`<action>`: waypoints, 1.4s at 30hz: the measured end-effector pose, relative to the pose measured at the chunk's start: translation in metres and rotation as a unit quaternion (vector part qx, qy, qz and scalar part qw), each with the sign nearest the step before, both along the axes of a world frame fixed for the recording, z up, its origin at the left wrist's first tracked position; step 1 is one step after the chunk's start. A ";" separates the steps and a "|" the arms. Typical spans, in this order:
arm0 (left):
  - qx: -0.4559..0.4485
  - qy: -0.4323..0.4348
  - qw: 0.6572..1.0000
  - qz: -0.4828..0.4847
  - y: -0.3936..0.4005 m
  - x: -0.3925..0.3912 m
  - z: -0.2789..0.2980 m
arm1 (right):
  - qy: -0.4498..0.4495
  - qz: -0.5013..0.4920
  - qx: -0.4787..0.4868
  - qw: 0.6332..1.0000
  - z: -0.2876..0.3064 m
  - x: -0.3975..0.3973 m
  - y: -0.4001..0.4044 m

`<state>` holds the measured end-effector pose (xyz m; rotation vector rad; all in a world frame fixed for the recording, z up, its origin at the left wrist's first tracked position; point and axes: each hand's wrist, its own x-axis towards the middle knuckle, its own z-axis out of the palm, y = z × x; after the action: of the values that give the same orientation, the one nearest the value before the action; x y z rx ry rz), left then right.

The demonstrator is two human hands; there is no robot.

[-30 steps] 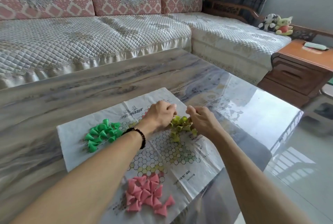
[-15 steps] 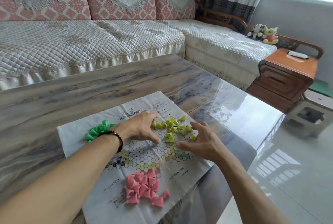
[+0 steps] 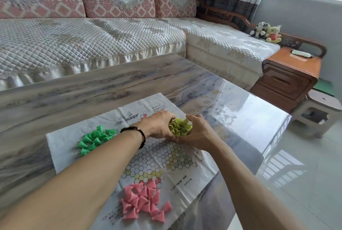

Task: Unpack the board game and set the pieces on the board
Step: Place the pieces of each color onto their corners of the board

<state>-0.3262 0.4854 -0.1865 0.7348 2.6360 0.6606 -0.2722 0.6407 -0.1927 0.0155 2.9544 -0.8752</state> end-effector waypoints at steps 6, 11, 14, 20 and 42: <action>0.025 -0.018 1.000 0.002 0.002 -0.007 -0.001 | -0.010 0.020 0.001 1.000 0.002 -0.014 0.004; 0.031 0.008 0.999 0.006 0.000 -0.001 -0.001 | 0.001 -0.002 -0.013 1.000 -0.004 -0.008 0.007; 0.038 0.021 0.999 0.016 -0.006 0.010 -0.002 | 0.010 -0.010 -0.007 1.000 -0.003 0.001 0.007; 0.061 0.094 0.993 0.043 -0.047 0.044 0.001 | 0.057 -0.006 0.022 0.998 0.007 0.029 -0.003; -0.089 0.154 0.941 0.286 -0.230 0.145 -0.051 | 0.140 0.128 0.059 0.980 -0.001 0.038 -0.179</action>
<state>-0.1817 0.2559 -0.2372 -0.0032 3.1735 0.4574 -0.2340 0.4617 -0.1932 -0.5112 3.1576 -0.7192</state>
